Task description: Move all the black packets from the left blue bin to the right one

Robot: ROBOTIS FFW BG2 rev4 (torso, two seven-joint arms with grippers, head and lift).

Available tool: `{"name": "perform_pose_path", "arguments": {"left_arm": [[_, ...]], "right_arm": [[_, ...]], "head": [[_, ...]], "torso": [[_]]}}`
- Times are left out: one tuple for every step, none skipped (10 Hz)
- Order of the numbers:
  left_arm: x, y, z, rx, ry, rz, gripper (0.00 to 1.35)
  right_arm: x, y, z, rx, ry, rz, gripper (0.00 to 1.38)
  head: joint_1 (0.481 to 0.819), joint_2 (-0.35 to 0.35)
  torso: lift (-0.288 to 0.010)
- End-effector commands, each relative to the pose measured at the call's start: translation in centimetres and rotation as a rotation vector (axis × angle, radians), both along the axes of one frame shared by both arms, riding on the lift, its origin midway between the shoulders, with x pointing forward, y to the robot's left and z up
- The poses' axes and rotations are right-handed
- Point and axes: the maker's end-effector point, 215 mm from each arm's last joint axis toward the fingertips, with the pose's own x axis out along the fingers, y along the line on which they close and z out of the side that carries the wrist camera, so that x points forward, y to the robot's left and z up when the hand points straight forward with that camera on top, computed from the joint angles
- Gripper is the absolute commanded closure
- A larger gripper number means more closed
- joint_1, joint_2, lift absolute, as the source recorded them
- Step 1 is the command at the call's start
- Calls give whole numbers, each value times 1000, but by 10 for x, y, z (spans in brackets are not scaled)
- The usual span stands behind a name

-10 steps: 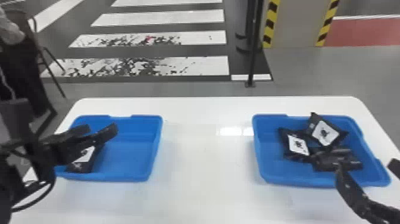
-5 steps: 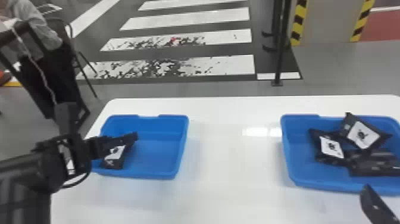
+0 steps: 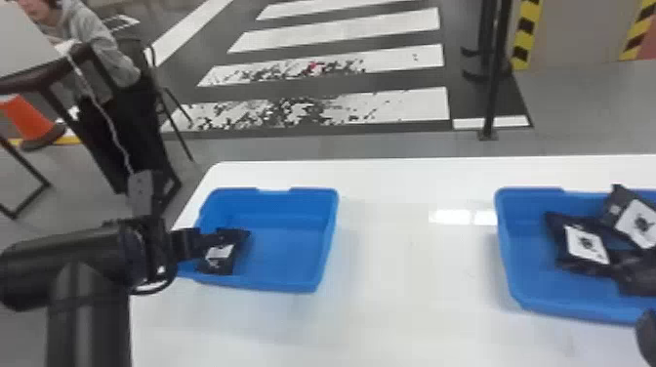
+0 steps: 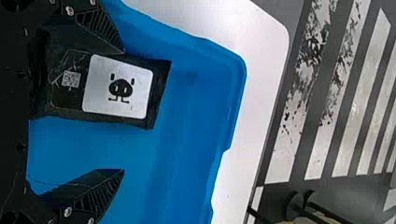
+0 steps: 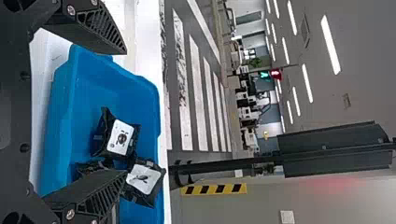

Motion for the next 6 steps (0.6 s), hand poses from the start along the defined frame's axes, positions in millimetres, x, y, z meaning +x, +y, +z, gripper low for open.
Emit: {"name": "perform_pose_path", "arguments": {"left_arm": [[-3, 4, -15, -14, 50, 17, 136], [0, -2, -25, -27, 78, 4, 136], [2, -2, -28, -25, 89, 4, 136], [5, -1, -35, -37, 107, 12, 136], [5, 3, -42, -37, 138, 26, 162], [1, 6, -51, -45, 181, 48, 233]], "right_arm": [[0, 0, 0, 3, 1, 0, 117], [-1, -1, -1, 4, 3, -2, 117], [-1, 0, -2, 10, 5, -1, 117], [-1, 0, -3, 14, 7, -1, 117], [0, 0, -3, 16, 6, -2, 117], [-1, 0, -4, 19, 11, -1, 117]], "head": [[695, 310], [695, 314], [695, 314], [695, 308], [695, 307], [695, 309]], "torso": [[-154], [-154], [-154], [-154], [-154], [-154]]}}
